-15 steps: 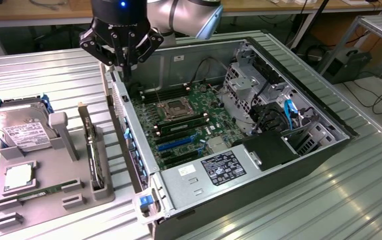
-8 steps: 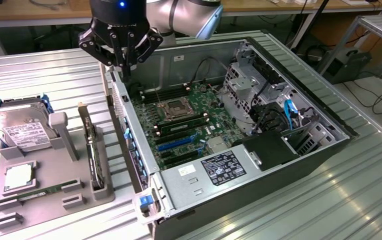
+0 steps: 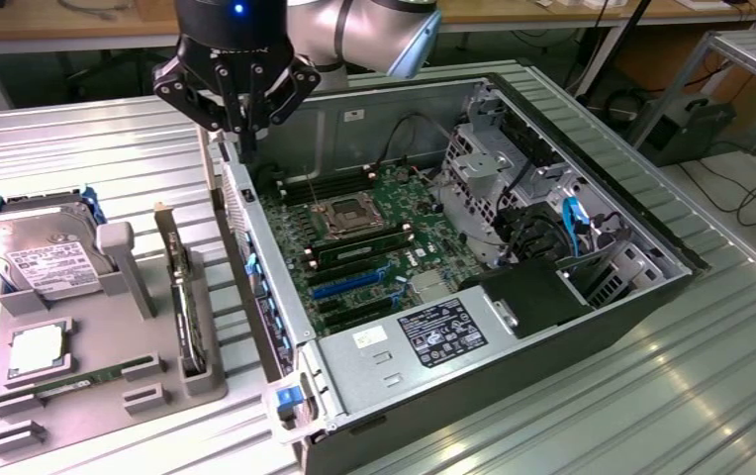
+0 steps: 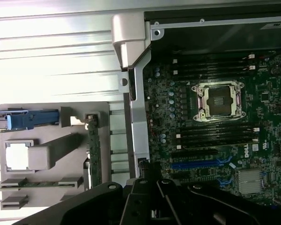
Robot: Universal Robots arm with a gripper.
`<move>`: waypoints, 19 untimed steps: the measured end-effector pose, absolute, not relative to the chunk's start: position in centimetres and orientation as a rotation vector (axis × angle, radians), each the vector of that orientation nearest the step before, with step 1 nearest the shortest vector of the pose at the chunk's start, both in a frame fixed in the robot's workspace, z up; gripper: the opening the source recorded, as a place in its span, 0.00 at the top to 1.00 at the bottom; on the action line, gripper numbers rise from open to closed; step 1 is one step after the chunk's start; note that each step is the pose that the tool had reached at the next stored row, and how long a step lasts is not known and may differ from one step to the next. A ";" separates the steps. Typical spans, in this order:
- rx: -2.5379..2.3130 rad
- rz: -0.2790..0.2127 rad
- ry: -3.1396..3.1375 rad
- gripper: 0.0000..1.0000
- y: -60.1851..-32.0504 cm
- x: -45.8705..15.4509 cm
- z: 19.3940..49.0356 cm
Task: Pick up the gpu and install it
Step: 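Reach for the gpu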
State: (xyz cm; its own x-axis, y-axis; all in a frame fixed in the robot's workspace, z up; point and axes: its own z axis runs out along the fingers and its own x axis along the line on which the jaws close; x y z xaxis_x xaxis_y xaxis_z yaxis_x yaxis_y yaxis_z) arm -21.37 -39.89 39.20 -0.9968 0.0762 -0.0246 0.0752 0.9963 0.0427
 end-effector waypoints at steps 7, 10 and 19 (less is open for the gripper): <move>0.118 0.065 3.113 0.89 -39.9 -21.6 39.2; 0.118 0.065 3.112 0.89 -39.9 -21.6 39.2; 0.118 0.064 3.112 0.89 -39.9 -21.7 39.1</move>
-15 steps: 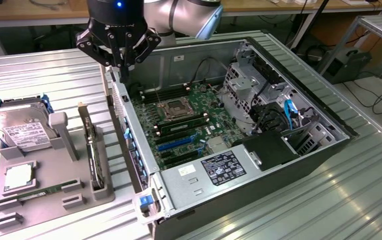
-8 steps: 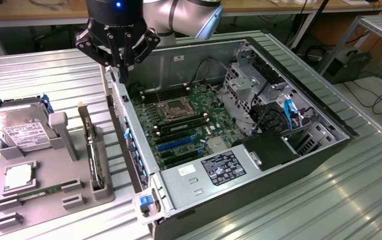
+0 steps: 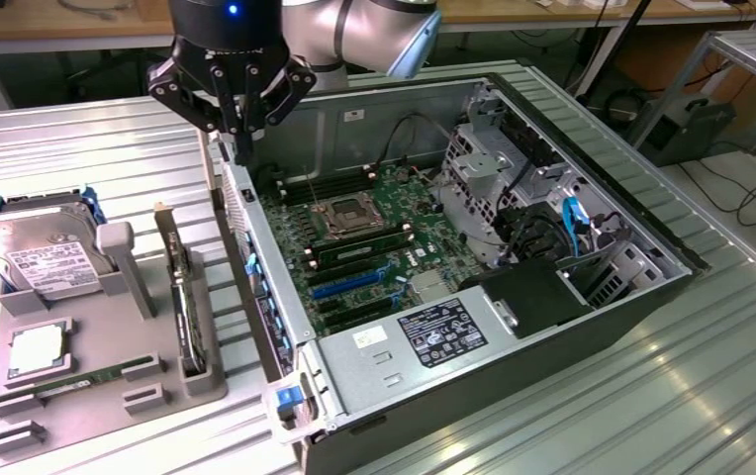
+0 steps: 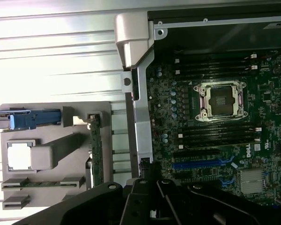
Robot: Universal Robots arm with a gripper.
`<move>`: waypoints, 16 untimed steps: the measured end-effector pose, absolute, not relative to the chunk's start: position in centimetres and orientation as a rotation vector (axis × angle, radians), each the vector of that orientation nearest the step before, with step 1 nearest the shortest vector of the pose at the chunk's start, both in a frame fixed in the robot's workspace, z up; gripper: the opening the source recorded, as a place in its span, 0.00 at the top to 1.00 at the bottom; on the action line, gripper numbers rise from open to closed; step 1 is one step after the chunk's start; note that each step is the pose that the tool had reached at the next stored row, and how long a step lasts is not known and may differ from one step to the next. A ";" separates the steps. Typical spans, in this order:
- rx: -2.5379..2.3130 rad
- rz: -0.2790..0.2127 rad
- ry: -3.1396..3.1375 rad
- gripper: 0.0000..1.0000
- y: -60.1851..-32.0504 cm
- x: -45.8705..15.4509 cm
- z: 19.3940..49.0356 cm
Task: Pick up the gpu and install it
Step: 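Reach for the gpu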
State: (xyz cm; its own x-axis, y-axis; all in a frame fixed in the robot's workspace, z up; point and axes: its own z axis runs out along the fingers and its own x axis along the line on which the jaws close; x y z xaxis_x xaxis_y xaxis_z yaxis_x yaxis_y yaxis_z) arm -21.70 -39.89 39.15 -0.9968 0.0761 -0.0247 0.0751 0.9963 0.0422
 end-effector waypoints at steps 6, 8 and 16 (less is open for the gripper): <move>0.118 0.064 3.113 0.89 -39.9 -22.1 39.1; 0.118 0.064 3.112 0.89 -39.9 -23.1 39.1; 0.118 0.064 3.113 0.89 -39.9 -24.5 38.9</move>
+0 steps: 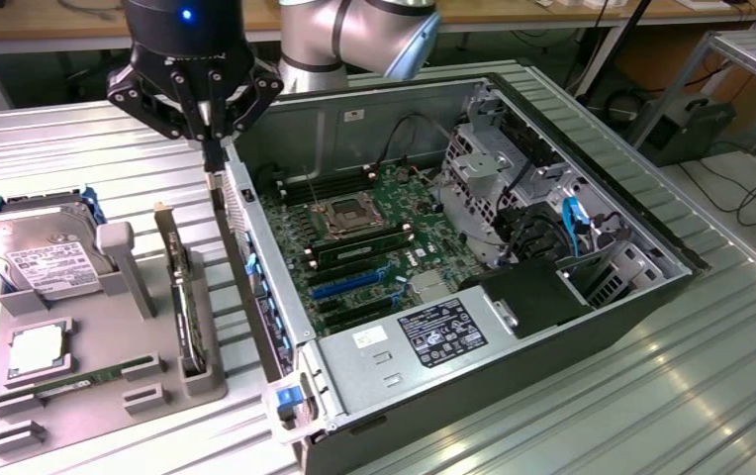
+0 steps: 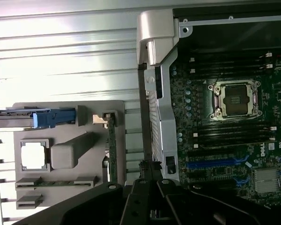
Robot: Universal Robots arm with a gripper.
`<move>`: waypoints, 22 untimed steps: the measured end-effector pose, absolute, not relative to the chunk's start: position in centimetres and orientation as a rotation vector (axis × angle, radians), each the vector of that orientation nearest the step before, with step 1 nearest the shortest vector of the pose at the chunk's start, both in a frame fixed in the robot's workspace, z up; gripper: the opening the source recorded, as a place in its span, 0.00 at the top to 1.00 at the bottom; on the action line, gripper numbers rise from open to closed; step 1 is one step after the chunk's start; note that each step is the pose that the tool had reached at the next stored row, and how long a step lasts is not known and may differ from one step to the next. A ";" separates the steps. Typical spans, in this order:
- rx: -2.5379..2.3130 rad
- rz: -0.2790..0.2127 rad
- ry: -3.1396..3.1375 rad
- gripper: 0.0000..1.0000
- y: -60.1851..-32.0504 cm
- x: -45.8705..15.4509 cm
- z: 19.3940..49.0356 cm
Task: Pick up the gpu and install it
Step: 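Reach for the gpu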
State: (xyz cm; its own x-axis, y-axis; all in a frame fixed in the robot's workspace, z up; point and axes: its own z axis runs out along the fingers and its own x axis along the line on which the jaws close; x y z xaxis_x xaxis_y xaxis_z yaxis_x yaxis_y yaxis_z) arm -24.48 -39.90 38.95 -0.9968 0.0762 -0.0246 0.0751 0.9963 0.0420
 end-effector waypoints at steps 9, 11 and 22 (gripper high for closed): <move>0.118 0.064 3.113 0.89 -40.0 -24.9 38.9; 0.118 0.064 3.113 0.89 -40.0 -25.0 38.9; 0.118 0.064 3.112 0.89 -40.5 -25.3 38.9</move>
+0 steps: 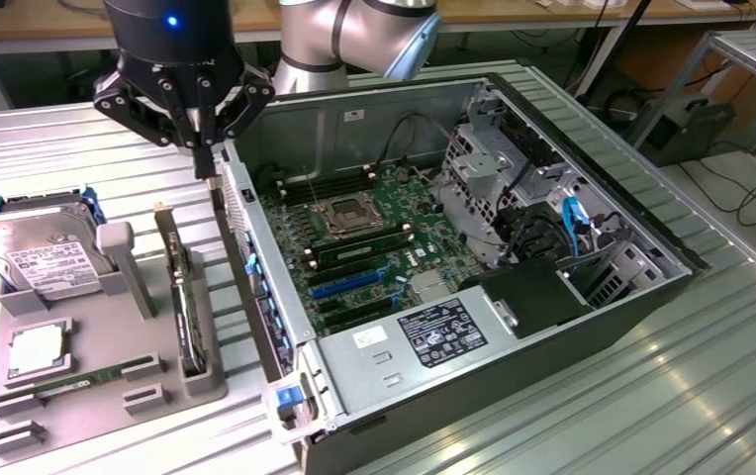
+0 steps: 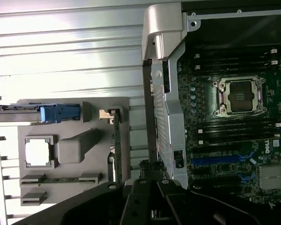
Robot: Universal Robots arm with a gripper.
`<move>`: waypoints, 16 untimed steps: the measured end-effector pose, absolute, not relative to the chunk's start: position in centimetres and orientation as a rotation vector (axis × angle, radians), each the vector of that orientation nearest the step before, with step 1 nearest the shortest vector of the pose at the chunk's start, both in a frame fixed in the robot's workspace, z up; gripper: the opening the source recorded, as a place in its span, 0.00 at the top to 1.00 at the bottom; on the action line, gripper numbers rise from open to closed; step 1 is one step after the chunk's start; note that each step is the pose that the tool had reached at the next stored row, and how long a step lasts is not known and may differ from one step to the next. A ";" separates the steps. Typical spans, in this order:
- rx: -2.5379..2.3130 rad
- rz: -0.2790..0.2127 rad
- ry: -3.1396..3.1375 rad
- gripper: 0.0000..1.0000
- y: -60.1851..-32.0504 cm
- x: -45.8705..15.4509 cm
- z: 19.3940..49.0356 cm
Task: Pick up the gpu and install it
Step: 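Reach for the gpu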
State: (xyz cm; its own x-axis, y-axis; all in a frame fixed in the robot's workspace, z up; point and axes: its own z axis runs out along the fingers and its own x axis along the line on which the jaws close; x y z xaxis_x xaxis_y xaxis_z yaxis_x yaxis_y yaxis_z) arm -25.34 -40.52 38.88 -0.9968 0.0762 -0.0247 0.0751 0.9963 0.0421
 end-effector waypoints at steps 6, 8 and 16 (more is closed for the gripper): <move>0.118 0.064 3.112 0.89 -40.8 -25.6 38.9; 0.118 0.064 3.113 0.89 -40.9 -25.7 38.9; 0.118 0.064 3.112 0.89 -41.3 -25.9 38.8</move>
